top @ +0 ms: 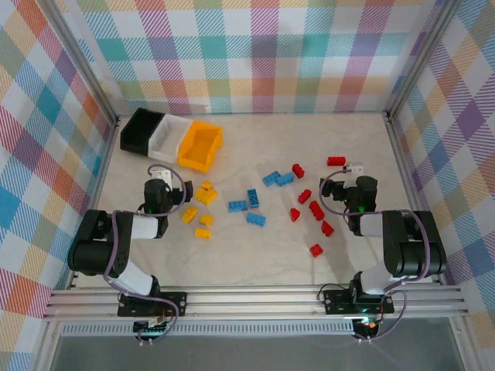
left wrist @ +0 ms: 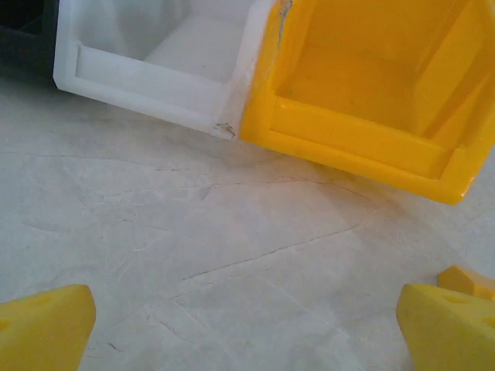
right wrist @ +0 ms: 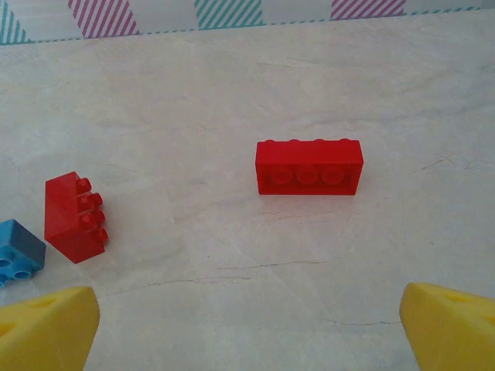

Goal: Sort the legos into containers by color

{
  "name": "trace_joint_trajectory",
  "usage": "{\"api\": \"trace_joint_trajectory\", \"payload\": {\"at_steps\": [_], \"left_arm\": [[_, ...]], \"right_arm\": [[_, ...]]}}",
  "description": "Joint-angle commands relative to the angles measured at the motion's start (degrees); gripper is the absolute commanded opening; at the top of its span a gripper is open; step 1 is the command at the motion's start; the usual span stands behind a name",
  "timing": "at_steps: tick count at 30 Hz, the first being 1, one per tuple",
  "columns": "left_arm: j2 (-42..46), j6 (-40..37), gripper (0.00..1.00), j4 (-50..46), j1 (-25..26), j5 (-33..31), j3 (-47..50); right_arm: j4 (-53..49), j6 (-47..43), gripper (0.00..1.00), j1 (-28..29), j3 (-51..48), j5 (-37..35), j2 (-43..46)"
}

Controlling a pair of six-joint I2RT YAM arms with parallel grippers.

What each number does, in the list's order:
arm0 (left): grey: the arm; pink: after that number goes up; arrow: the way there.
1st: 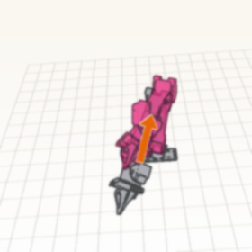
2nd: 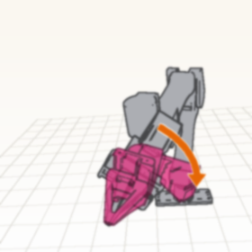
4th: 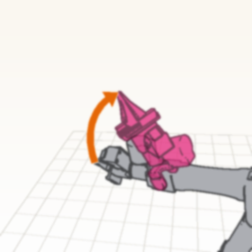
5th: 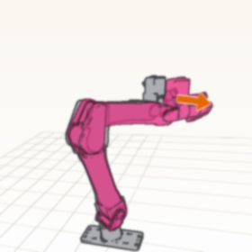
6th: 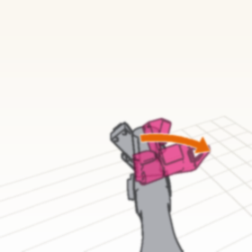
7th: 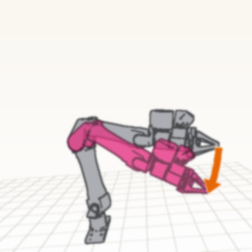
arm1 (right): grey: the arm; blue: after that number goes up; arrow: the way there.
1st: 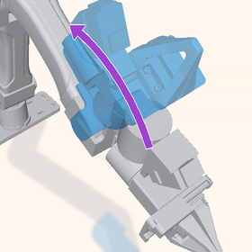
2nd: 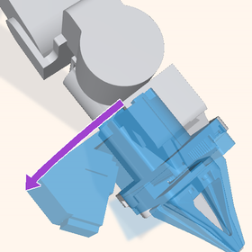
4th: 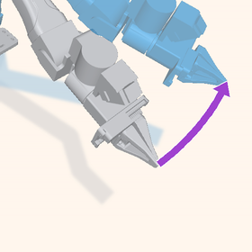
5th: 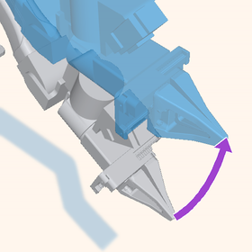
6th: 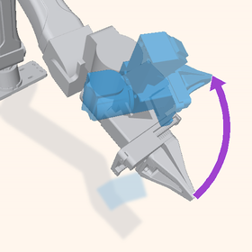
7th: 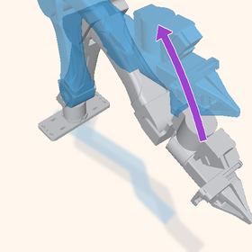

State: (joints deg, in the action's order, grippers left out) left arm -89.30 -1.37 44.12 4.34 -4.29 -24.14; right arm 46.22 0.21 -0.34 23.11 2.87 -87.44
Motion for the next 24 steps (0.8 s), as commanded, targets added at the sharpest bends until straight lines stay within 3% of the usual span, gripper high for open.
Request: {"api": "trace_joint_trajectory", "payload": {"at_steps": [1,24], "left_arm": [[-0.4,-0.9,1.00,1.5,-0.6,0.7,-0.2],[-0.3,-0.8,1.00,1.4,-0.6,0.7,-0.2]], "right_arm": [[0.8,0.1,1.00,0.3,0.7,0.5,-0.4],[0.3,0.2,1.00,0.3,1.0,0.6,-0.5]]}}
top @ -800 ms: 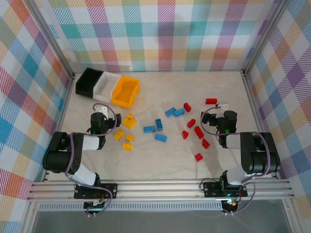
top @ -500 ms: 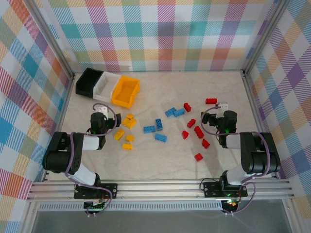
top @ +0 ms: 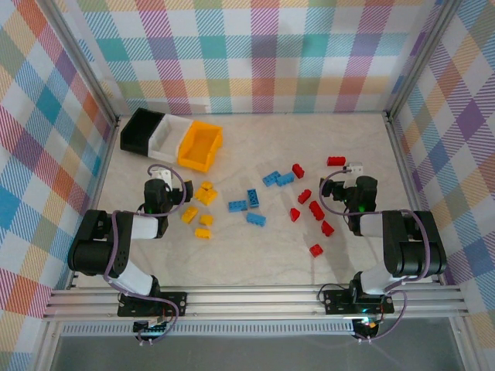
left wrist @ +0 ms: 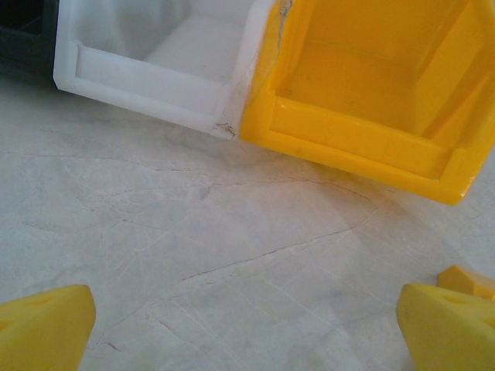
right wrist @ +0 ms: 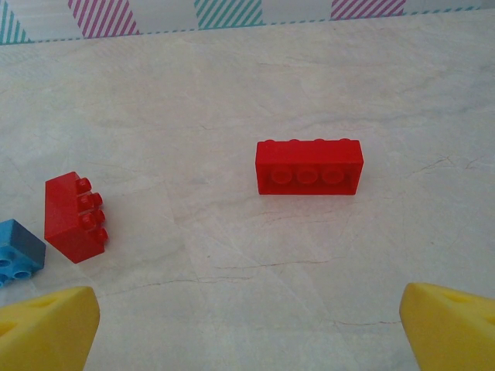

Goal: Sort the legos into containers by color

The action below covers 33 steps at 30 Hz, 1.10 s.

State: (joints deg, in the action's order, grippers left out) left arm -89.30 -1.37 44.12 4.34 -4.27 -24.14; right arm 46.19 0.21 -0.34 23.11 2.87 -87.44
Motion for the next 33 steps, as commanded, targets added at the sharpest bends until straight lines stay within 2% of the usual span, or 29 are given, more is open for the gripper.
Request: {"api": "trace_joint_trajectory", "payload": {"at_steps": [1,8,10,11,13,15,17,20,23,27,33], "left_arm": [[-0.4,-0.9,1.00,1.4,-0.6,0.7,-0.2],[0.3,-0.9,1.00,0.3,-0.5,0.7,-0.7],[1.8,-0.8,1.00,-6.1,-0.5,0.3,-3.9],[2.5,-0.4,1.00,-12.2,-0.5,-0.5,-6.7],[3.5,0.7,1.00,-19.4,-0.4,-1.8,-10.3],[6.5,1.2,1.00,-19.7,-0.5,-2.5,-9.2],[9.8,4.3,1.00,-22.7,-0.5,-5.3,-8.9],[14.1,9.1,1.00,-31.3,-0.6,-5.7,-11.0],[17.6,13.5,1.00,-41.7,-0.6,-3.2,-15.1],[21.2,16.4,1.00,-52.7,-0.4,1.0,-20.2],[27.6,15.0,1.00,-65.0,0.3,4.2,-23.8]], "right_arm": [[0.3,0.2,1.00,0.2,1.0,0.5,-0.5],[-1.0,0.7,1.00,0.2,1.4,-0.8,0.1],[-1.7,1.0,1.00,0.2,1.7,-1.5,0.5],[-2.9,1.5,1.00,0.2,2.0,-2.6,1.2],[-8.1,2.4,1.00,0.2,3.7,-4.7,3.6],[-14.8,2.9,1.00,0.2,5.9,-5.9,6.3],[-19.2,3.4,1.00,0.2,7.0,-6.5,9.2],[-29.7,7.8,1.00,0.2,11.0,-9.0,13.6],[-41.8,13.8,1.00,0.2,16.2,-7.1,16.2],[-58.9,19.6,1.00,0.3,25.0,-1.1,14.9],[-73.0,25.9,1.00,2.6,31.6,3.6,13.9]]}}
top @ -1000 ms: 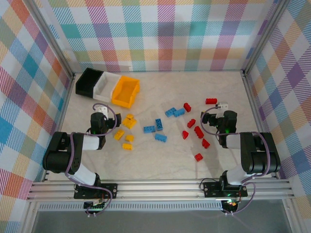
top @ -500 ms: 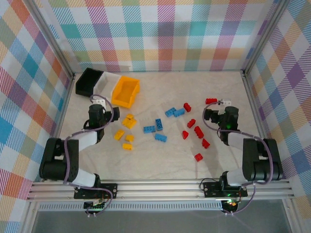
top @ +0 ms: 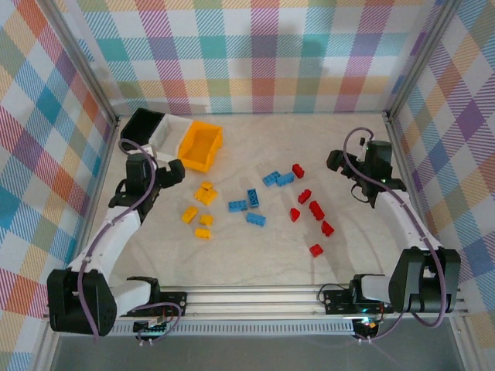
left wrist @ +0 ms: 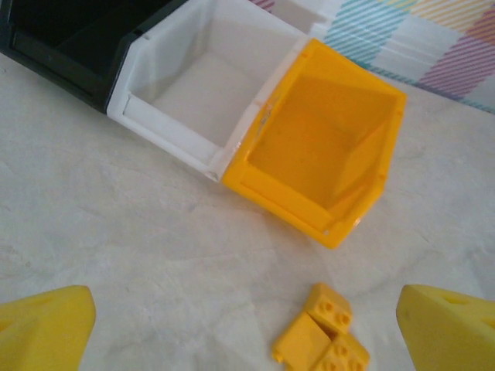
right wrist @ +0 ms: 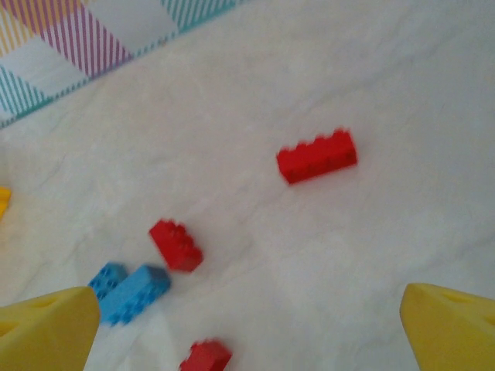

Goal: Sort the legos into containers by color

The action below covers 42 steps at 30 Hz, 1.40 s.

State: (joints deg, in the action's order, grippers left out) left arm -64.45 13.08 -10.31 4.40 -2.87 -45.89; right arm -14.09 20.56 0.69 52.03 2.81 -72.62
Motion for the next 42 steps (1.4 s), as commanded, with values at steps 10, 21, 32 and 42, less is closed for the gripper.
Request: {"api": "trace_joint_trajectory", "payload": {"at_steps": [10,21,32,42], "left_arm": [[-2.6,-2.3,1.00,-30.8,0.5,8.4,-14.2],[-27.3,-6.4,0.97,-32.1,3.8,12.0,-32.5],[-50.2,-8.8,0.97,-32.6,7.0,12.5,-53.1],[-64.1,-9.2,0.96,-35.1,9.1,12.4,-68.3]], "right_arm": [[-27.2,7.8,1.00,14.2,9.9,8.3,-6.1],[-28.4,11.0,1.00,19.6,16.1,9.5,-11.5],[-31.7,9.4,1.00,19.8,23.9,9.7,-16.0],[-33.7,8.3,1.00,19.7,28.7,10.2,-19.6]]}}
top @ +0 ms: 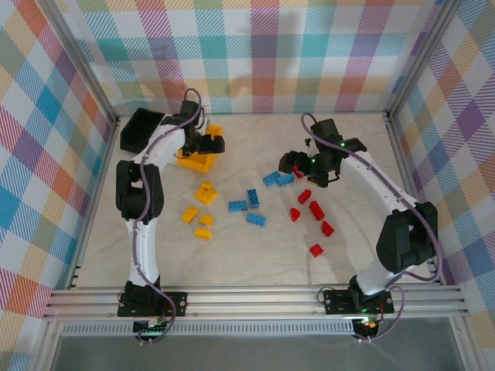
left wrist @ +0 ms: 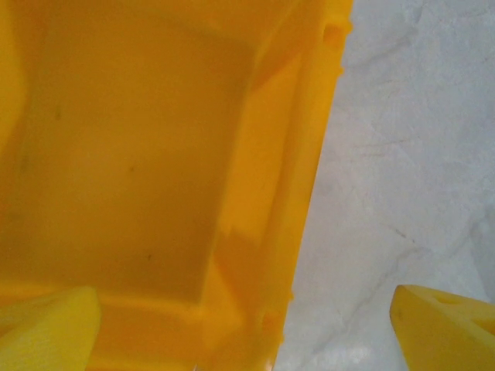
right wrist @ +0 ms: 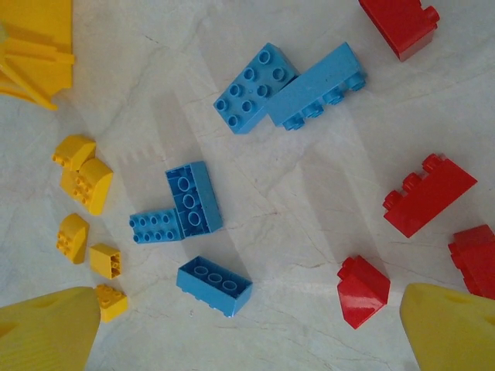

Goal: Sort the legos into containers by color

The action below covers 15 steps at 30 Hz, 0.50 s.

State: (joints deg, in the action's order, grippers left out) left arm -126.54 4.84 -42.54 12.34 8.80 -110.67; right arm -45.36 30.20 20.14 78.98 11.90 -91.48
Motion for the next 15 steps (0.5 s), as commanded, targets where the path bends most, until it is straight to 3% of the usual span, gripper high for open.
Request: {"api": "trace_joint_trajectory", "payload": {"at_steps": [1,15], "left_arm": [[-2.7,-1.0,0.96,-3.0,1.5,0.9,-4.5],[-6.0,5.3,0.94,-3.2,9.7,1.7,-7.7]], "right_arm": [[-2.5,-1.4,1.00,0.3,1.8,1.0,-0.9],[-3.3,-1.9,1.00,0.2,0.7,-2.4,1.1]]}}
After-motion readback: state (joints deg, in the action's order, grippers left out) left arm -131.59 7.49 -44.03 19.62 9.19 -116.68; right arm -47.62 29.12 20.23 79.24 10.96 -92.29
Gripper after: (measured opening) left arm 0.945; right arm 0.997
